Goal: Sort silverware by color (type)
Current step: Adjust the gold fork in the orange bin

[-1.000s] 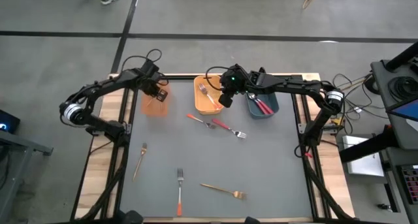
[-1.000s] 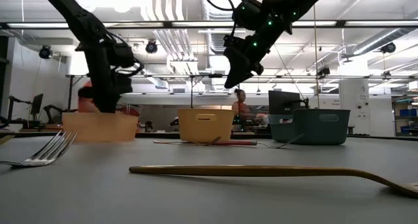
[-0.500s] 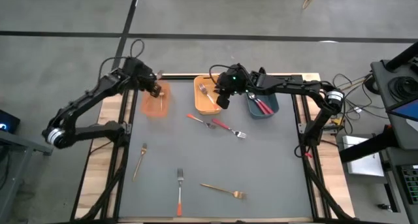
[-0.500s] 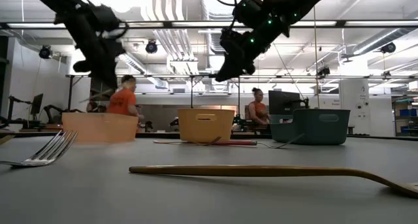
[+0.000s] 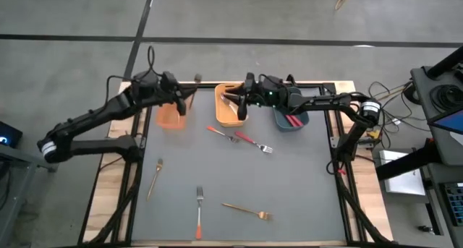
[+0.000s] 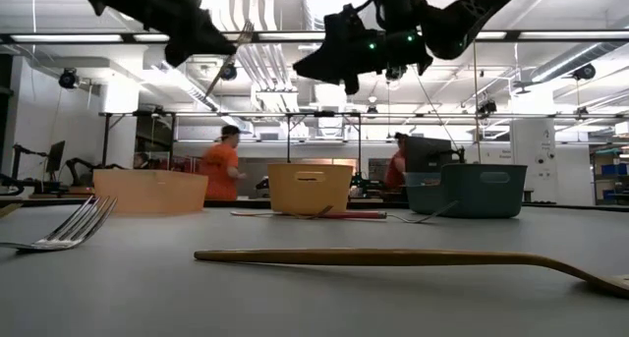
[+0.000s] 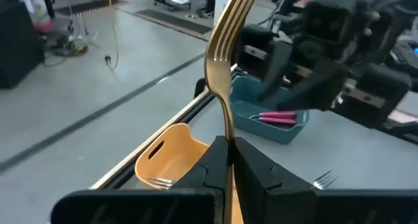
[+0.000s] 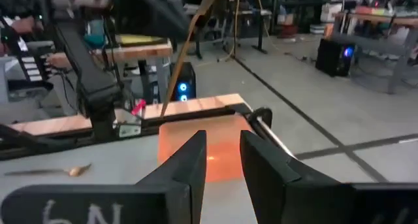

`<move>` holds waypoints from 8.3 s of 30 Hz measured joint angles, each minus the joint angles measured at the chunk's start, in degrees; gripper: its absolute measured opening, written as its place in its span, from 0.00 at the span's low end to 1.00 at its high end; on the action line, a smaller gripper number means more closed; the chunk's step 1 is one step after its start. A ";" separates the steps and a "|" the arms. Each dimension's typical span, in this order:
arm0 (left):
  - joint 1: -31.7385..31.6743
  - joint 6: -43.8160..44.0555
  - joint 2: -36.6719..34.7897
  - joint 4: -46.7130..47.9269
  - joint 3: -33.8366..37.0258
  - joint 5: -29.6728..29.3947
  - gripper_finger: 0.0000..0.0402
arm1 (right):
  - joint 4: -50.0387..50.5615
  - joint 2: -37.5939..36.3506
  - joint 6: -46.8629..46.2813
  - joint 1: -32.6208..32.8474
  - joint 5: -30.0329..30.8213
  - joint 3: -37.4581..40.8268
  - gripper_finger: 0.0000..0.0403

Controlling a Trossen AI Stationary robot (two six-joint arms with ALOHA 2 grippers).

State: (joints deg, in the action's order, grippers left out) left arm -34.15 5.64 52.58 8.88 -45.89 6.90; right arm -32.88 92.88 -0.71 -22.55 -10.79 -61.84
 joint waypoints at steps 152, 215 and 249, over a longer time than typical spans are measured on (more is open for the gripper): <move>13.79 1.66 27.95 -41.57 5.31 -19.70 0.00 | 3.01 -0.11 6.71 7.01 25.62 -5.14 0.12; -21.50 13.79 27.63 50.85 -12.50 12.20 0.00 | 53.90 -9.62 16.71 0.34 25.86 -4.09 0.34; -31.17 13.50 38.96 56.66 -12.50 20.01 0.00 | 53.59 -9.62 18.29 -3.39 25.38 -2.42 0.30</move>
State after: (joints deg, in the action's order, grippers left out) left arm -65.32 19.14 91.54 65.54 -58.39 26.91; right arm 20.71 83.26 17.58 -25.93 14.59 -64.27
